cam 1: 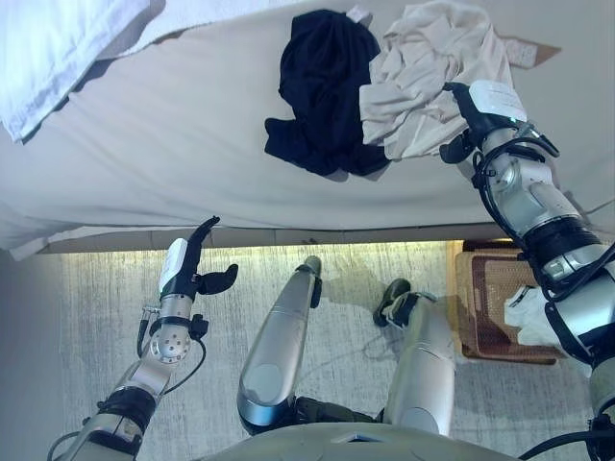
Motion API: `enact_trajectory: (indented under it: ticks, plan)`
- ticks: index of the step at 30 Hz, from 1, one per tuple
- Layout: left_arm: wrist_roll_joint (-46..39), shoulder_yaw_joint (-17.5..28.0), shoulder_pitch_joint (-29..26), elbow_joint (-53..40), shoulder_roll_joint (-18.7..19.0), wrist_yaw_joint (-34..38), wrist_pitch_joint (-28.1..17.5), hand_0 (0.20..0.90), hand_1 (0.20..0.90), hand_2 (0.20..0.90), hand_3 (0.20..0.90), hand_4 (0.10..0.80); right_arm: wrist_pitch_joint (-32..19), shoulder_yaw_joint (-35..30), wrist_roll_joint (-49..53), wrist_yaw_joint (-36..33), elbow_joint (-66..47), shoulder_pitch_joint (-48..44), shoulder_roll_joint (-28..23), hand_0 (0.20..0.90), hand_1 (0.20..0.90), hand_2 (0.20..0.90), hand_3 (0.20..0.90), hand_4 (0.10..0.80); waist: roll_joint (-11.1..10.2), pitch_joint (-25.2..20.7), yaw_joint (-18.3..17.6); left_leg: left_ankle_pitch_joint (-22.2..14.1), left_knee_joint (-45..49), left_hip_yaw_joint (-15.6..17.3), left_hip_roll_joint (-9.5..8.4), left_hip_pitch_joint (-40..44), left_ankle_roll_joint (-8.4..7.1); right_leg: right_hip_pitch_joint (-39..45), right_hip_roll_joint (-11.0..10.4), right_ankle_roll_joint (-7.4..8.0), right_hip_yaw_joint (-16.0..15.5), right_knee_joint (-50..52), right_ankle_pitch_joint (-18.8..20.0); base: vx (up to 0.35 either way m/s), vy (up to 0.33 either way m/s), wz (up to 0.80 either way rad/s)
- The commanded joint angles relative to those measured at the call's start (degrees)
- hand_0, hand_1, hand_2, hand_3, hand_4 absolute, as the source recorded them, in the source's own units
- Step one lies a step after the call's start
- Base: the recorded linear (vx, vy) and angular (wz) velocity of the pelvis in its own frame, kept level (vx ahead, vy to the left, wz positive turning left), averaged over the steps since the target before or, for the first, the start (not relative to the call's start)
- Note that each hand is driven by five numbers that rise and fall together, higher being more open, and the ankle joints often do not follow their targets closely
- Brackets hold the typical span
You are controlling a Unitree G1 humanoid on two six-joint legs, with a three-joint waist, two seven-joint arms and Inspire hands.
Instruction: Pick up the clothes from the bed and place them into the basket
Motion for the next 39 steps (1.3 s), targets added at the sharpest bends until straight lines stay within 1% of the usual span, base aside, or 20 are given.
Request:
enact_trajectory:
  ticks: [1, 7, 12, 14, 19, 21, 22, 23, 25, 29, 32, 35, 39]
  plan:
    - [-3.3, 0.7, 2.5, -7.5, 3.8, 4.9, -4.6, 0.9, 0.9, 0.9, 0.9, 0.8, 0.9, 2.5, 1.9, -3.4, 2.0, -10.1, -2.3, 0.9, 0.9, 0.9, 0.9, 0.8, 2.5, -2.2, 1.9, -1.2, 0.2, 1.1, -4.79, -2.9, 3.54, 1.0, 4.4, -3.2, -4.1, 5.3, -4.7, -0.054, 0.013, 0.05]
    - [-5.3, 0.8, 2.5, -11.6, 4.8, 5.8, -4.9, 0.9, 0.9, 0.9, 0.9, 0.8, 2.1, 4.0, 3.5, -5.4, 8.2, -15.8, -2.1, 0.9, 0.9, 0.9, 0.9, 0.8, 3.9, -2.2, 3.4, -1.8, 4.8, 1.1, -5.1, -9.2, 4.23, -5.5, 3.8, -3.38, -3.9, 9.6, -5.4, -0.043, 0.003, 0.06]
    - [-6.3, 1.0, 3.0, -15.0, 5.9, 6.1, -5.3, 0.9, 0.9, 0.9, 0.9, 0.8, 1.9, 5.6, 5.9, -8.4, 11.9, -20.6, -3.4, 0.9, 0.9, 0.9, 0.9, 0.8, 4.9, -2.2, 4.4, -2.1, 8.3, 1.6, -5.21, -14.3, 4.74, -10.7, 3.3, -3.4, -3.9, 12.9, -5.8, -0.057, -0.003, 0.07]
    - [-6.8, 1.2, 3.3, -16.1, 6.1, 5.9, -4.9, 0.9, 0.9, 0.9, 0.9, 0.8, 2.1, 6.0, 8.7, -9.3, 12.0, -22.1, -4.1, 0.9, 0.9, 0.9, 0.9, 0.8, 5.2, -2.2, 4.6, -2.3, 9.5, 1.7, -5.09, -16.0, 4.78, -12.2, 3.1, -3.37, -3.8, 14.1, -6.1, -0.051, -0.006, 0.11]
    - [-7.3, 2.1, 4.5, -17.4, 6.6, 5.5, -4.9, 0.9, 0.9, 0.9, 0.9, 0.8, 2.0, 4.2, 14.0, -10.6, 12.1, -24.3, -5.2, 0.9, 0.9, 0.9, 0.9, 0.8, 5.0, -2.2, 5.0, -2.5, 10.8, 1.8, -4.74, -17.7, 4.87, -13.5, 3.1, -3.45, -4.3, 15.3, -6.5, -0.015, -0.001, 0.04]
    - [-7.3, 2.2, 5.0, -17.7, 6.8, 6.0, -5.1, 0.9, 0.9, 0.9, 0.9, 0.8, 1.3, 3.5, 17.1, -11.4, 12.0, -24.9, -5.7, 0.9, 0.9, 0.9, 0.9, 0.8, 4.8, -2.2, 5.0, -2.3, 10.9, 2.0, -4.36, -17.8, 4.55, -13.3, 3.1, -3.39, -4.5, 15.3, -6.3, 0.011, -0.005, 0.04]
    - [-7.5, 2.3, 5.2, -18.0, 7.0, 6.0, -5.1, 0.9, 0.9, 0.9, 0.9, 0.8, 1.0, 3.4, 19.7, -11.7, 11.8, -25.3, -5.9, 0.702, 0.702, 0.702, 0.669, 0.569, 4.8, -2.2, 5.1, -2.1, 10.6, 2.0, -4.2, -17.7, 4.5, -13.1, 3.1, -3.35, -4.6, 15.1, -6.2, 0.009, -0.009, 0.05]
    - [-7.8, 2.4, 5.6, -18.1, 7.3, 6.1, -5.5, 0.9, 0.9, 0.9, 0.9, 0.8, 0.0, 2.3, 23.3, -12.3, 11.4, -25.3, -6.2, 0.3, 0.3, 0.3, 0.2, 0.1, 4.7, -2.2, 5.0, -2.0, 10.4, 2.1, -4.01, -17.6, 4.31, -12.9, 3.0, -3.27, -4.7, 14.9, -6.2, 0.0, 0.0, 0.0]
    - [-7.9, 2.9, 6.2, -18.0, 7.6, 5.5, -6.0, 0.9, 0.9, 0.9, 0.9, 0.8, -0.8, 0.7, 26.1, -12.0, 10.6, -24.8, -6.5, 0.3, 0.3, 0.3, 0.2, 0.1, 4.5, -2.2, 4.9, -2.0, 10.2, 2.1, -3.74, -17.2, 4.01, -12.6, 3.0, -3.08, -4.6, 14.8, -6.1, 0.0, 0.0, 0.0]
    - [-7.5, 3.3, 7.2, -17.1, 7.5, 5.3, -7.0, 0.9, 0.9, 0.9, 0.9, 0.8, -1.6, -2.9, 30.8, -10.5, 8.8, -21.9, -6.6, 0.3, 0.3, 0.3, 0.2, 0.1, 3.7, -2.2, 4.3, -2.1, 8.5, 2.1, -3.2, -13.7, 3.35, -9.3, 3.4, -2.93, -4.5, 12.9, -5.9, 0.037, 0.011, 0.01]
    - [-6.8, 3.5, 7.7, -16.8, 7.3, 5.3, -7.7, 0.9, 0.9, 0.9, 0.9, 0.8, -2.1, -4.8, 30.6, -8.7, 8.9, -19.5, -6.5, 0.3, 0.3, 0.3, 0.2, 0.1, 3.1, -2.2, 4.0, -1.8, 6.5, 2.1, -2.93, -10.5, 2.92, -6.1, 3.7, -2.68, -4.5, 10.9, -5.5, 0.058, 0.034, -0.04]
    - [-6.1, 3.5, 7.8, -16.8, 7.5, 5.3, -7.4, 0.9, 0.9, 0.9, 0.9, 0.8, -2.4, -6.1, 30.5, -7.1, 9.5, -17.4, -6.5, 0.3, 0.3, 0.3, 0.2, 0.1, 2.3, -2.2, 3.7, -1.8, 4.2, 1.7, -2.98, -6.1, 2.54, -1.6, 4.0, -2.44, -4.4, 8.4, -5.1, 0.071, 0.022, -0.02]
    - [-6.1, 3.4, 6.6, -15.7, 8.1, 3.9, -6.7, 0.9, 0.9, 0.9, 0.9, 0.8, -3.3, -7.1, 29.7, -4.5, 12.3, -16.3, -7.1, 0.3, 0.3, 0.3, 0.2, 0.1, 1.1, -2.2, 3.5, -1.9, 1.4, 1.4, -3.05, 0.3, 2.22, 5.4, 3.6, -2.29, -4.8, 5.0, -4.7, 0.1, 0.005, -0.04]
